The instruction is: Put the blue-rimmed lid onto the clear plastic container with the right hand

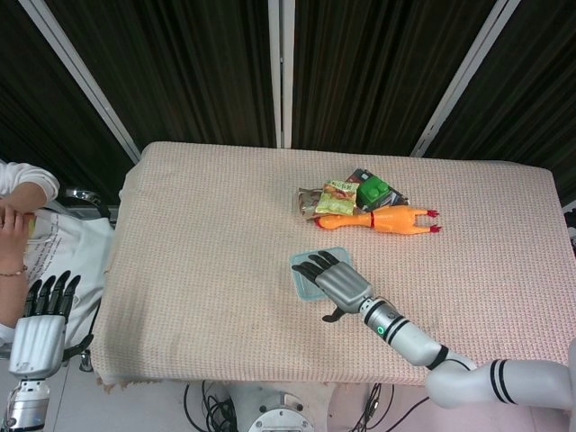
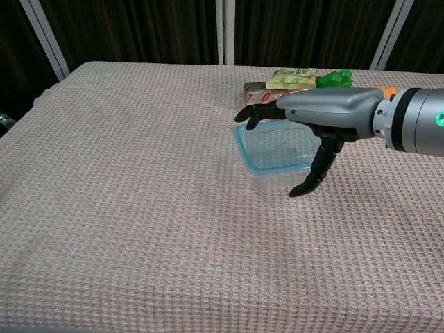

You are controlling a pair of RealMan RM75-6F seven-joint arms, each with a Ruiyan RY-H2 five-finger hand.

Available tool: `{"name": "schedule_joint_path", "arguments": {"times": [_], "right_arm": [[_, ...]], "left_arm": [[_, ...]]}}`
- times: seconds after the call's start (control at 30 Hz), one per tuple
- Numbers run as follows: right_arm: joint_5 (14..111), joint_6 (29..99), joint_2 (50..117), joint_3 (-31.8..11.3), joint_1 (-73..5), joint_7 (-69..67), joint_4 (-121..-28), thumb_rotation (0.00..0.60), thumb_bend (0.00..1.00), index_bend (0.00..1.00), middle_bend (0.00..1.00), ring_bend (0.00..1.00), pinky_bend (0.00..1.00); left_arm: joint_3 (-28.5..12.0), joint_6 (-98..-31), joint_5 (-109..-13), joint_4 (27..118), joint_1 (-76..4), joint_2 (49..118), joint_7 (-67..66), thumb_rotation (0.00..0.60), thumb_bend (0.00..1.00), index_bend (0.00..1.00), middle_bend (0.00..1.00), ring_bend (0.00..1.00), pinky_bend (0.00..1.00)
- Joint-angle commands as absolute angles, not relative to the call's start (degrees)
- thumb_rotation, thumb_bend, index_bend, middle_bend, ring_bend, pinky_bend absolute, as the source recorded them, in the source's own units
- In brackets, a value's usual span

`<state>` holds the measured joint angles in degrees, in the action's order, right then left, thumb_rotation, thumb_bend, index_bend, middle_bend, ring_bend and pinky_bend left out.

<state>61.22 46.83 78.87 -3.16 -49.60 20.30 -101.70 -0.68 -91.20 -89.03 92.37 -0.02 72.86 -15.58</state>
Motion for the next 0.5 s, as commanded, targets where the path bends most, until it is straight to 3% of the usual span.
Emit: {"name": "schedule_joint_path", "arguments": {"times": [0.03, 0.5], "right_arm": [[59.44, 46.11, 80.25, -3.63, -50.62, 21.65, -100.48, 0.600, 0.00, 0.00, 0.12, 0.00, 0.00], [56.68, 45.64, 82.93, -2.57, -51.54, 23.56, -98.85, 0.600, 0.00, 0.00, 0.14, 0.00, 0.00]], "left_arm": [[-0.70, -91.19, -88.86, 92.37, 0.05, 72.87, -15.60, 0.600, 0.04, 0.06, 0.02, 0.00, 0.00], [-0.69, -90.61, -88.44, 91.72, 0.01, 73.08, -15.11, 0.600, 0.04, 0.06, 0.02, 0.00, 0.00]]}}
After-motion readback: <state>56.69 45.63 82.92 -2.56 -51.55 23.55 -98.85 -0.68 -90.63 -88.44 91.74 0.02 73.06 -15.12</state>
